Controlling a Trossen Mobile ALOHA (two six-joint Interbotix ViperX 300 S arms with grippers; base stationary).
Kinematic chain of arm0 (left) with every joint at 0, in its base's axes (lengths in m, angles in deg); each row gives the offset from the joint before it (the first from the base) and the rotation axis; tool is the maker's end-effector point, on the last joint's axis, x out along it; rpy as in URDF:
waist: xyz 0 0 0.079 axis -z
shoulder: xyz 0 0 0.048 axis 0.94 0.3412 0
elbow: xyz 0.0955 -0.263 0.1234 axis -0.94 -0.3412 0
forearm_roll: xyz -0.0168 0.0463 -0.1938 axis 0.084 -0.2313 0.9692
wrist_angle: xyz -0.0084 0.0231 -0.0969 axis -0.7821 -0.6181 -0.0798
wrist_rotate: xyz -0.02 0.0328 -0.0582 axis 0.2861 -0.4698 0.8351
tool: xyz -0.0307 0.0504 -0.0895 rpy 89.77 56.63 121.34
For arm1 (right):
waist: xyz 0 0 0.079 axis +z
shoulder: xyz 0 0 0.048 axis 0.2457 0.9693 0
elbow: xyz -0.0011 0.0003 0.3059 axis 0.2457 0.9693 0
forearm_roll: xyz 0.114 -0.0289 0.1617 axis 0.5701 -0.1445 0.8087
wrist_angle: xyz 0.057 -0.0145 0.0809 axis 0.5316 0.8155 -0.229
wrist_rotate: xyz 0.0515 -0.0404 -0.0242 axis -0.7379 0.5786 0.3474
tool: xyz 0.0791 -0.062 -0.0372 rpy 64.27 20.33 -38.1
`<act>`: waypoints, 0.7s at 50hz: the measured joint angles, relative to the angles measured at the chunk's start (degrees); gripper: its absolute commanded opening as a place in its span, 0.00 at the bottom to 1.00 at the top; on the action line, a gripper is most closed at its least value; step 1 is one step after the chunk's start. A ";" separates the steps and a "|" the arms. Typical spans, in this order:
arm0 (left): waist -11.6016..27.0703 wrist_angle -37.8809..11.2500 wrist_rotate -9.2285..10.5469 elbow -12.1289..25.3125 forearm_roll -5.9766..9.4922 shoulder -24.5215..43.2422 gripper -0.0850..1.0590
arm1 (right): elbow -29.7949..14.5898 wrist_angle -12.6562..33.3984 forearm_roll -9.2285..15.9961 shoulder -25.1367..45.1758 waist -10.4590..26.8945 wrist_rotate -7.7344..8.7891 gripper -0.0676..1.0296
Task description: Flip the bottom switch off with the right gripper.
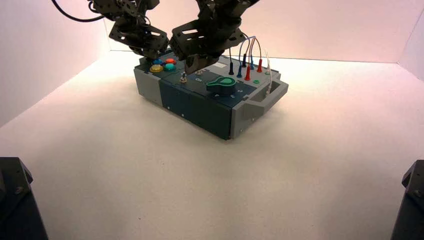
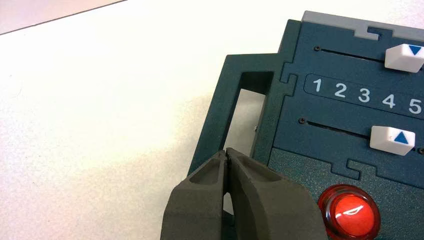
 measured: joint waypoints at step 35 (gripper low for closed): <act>0.00 -0.18 0.00 0.00 0.00 -0.09 0.05 | -1.58 0.00 -0.09 2.46 -1.14 0.00 0.04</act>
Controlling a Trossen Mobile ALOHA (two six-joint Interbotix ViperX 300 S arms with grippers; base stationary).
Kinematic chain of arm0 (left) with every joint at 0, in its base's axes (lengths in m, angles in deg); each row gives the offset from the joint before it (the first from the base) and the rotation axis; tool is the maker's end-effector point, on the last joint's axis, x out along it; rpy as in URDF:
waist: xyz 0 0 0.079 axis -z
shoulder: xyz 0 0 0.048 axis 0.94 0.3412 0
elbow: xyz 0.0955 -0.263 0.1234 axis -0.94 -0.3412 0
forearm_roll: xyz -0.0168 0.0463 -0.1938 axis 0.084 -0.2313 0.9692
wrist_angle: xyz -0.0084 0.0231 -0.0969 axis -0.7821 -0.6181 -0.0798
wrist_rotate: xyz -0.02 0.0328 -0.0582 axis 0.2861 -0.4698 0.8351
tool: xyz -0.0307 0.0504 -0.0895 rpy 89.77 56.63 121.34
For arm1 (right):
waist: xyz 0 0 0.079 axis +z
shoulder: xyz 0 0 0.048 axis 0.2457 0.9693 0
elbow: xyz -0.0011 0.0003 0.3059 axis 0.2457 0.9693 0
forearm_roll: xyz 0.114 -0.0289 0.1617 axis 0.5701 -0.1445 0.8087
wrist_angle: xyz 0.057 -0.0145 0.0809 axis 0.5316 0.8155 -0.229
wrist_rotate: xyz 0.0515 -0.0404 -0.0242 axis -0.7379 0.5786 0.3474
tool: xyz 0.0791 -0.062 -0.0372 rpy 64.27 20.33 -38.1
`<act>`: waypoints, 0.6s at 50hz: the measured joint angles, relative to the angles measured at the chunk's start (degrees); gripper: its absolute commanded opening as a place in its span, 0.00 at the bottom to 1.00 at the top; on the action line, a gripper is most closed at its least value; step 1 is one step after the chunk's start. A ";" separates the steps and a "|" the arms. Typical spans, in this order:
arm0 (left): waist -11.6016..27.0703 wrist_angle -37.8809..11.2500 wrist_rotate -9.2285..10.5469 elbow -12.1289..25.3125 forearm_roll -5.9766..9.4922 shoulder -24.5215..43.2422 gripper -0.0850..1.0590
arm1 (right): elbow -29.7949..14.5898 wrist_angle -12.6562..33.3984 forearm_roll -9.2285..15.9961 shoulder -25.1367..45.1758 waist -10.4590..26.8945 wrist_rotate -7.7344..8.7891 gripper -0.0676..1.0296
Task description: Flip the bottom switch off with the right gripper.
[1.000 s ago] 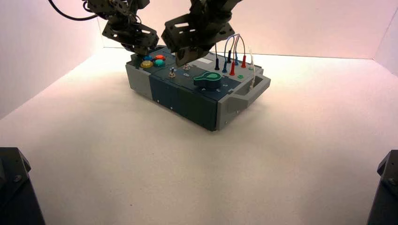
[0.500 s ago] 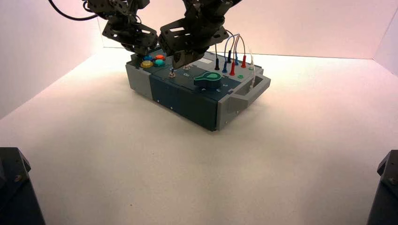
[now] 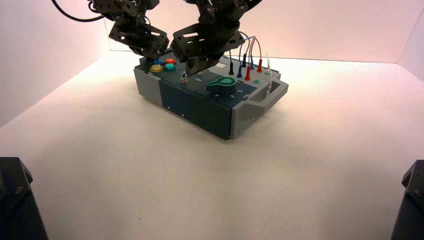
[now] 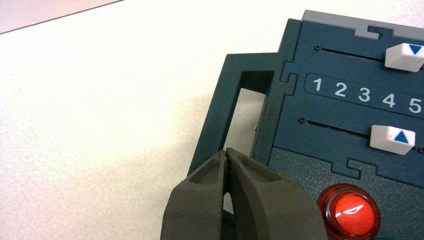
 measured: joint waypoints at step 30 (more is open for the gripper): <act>0.00 0.00 0.00 0.09 0.00 0.00 0.05 | -2.55 1.23 -0.09 2.29 -0.79 0.00 0.04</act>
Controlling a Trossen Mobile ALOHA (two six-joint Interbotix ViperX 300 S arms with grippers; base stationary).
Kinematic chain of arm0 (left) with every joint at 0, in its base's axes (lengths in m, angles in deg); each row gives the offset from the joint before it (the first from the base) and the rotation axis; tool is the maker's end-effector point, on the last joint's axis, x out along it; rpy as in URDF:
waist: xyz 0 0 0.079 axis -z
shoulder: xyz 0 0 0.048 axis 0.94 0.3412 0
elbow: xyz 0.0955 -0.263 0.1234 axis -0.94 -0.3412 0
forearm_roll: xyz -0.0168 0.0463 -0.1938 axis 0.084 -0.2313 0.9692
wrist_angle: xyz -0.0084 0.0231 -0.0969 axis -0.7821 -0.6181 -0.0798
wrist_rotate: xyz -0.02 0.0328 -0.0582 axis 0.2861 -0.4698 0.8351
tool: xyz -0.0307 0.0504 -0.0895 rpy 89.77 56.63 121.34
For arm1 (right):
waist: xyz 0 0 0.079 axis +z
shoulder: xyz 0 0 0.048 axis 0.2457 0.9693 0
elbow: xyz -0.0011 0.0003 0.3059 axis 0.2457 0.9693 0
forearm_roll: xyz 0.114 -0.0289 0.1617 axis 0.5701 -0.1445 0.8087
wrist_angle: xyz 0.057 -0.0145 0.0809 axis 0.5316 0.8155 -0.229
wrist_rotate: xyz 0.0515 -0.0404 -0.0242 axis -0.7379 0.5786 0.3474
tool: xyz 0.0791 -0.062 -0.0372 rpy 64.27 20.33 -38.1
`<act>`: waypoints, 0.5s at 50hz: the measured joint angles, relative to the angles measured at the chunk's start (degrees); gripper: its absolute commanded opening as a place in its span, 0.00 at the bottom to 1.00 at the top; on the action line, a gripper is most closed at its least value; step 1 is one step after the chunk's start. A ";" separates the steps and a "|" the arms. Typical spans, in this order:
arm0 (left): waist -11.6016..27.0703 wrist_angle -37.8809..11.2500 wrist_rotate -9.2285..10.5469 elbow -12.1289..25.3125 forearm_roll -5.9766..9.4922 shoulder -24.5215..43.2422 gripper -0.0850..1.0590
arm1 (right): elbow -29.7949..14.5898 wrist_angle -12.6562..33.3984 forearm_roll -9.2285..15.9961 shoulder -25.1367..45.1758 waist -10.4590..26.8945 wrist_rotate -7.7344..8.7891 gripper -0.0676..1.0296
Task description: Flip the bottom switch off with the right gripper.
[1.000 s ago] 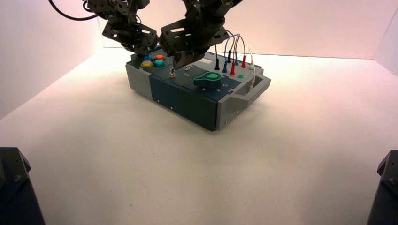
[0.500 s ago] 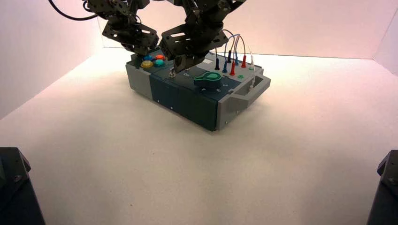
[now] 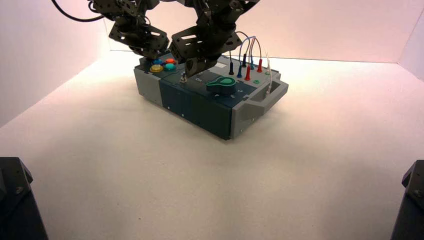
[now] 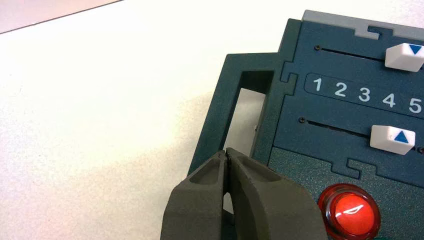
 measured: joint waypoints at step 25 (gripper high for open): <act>0.00 -0.09 0.09 -0.09 0.00 0.00 0.05 | -4.39 1.67 0.00 1.58 -0.26 0.00 0.04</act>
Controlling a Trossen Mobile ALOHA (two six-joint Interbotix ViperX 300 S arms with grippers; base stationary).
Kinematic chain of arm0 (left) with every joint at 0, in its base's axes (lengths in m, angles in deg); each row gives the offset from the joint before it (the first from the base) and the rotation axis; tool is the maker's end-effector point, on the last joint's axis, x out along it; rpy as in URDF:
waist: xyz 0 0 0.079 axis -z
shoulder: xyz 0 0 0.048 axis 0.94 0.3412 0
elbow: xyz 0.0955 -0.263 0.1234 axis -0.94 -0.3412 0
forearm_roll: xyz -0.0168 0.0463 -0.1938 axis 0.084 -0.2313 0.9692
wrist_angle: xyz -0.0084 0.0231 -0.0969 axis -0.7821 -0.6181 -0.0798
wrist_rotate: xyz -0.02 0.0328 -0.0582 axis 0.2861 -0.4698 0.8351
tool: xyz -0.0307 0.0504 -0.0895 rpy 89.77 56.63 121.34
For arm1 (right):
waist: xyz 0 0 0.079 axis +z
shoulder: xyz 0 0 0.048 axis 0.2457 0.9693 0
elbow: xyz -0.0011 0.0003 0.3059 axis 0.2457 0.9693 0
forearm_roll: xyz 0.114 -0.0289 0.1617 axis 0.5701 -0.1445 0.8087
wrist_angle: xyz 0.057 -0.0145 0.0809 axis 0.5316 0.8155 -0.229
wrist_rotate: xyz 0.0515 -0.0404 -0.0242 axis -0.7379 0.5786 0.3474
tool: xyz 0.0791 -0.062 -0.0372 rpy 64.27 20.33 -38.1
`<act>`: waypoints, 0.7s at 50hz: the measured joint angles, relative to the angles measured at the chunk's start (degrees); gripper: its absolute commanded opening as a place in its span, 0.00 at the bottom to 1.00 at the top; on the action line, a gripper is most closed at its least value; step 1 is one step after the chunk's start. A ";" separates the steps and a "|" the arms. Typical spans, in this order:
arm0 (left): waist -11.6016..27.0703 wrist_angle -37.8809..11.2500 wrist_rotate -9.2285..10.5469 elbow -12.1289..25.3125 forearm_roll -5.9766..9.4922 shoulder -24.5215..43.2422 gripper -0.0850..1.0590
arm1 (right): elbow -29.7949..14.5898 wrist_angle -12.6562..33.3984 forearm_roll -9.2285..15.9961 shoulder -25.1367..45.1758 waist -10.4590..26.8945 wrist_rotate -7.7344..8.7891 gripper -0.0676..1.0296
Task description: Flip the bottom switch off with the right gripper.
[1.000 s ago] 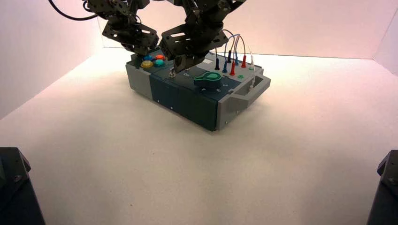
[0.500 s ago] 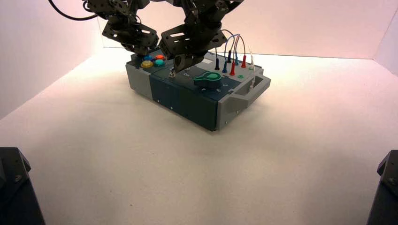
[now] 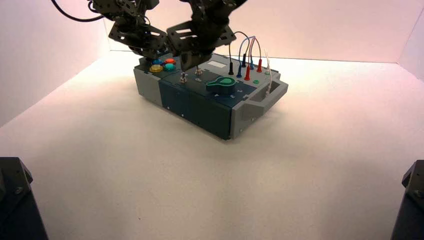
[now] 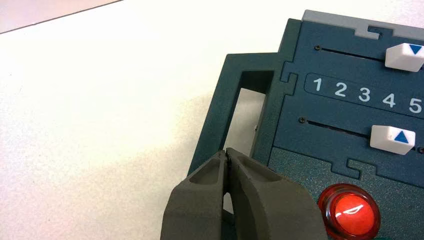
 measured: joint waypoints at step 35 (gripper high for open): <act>0.00 0.00 0.00 0.09 0.00 0.00 0.05 | 2.37 0.26 0.00 -0.35 -0.88 0.00 0.04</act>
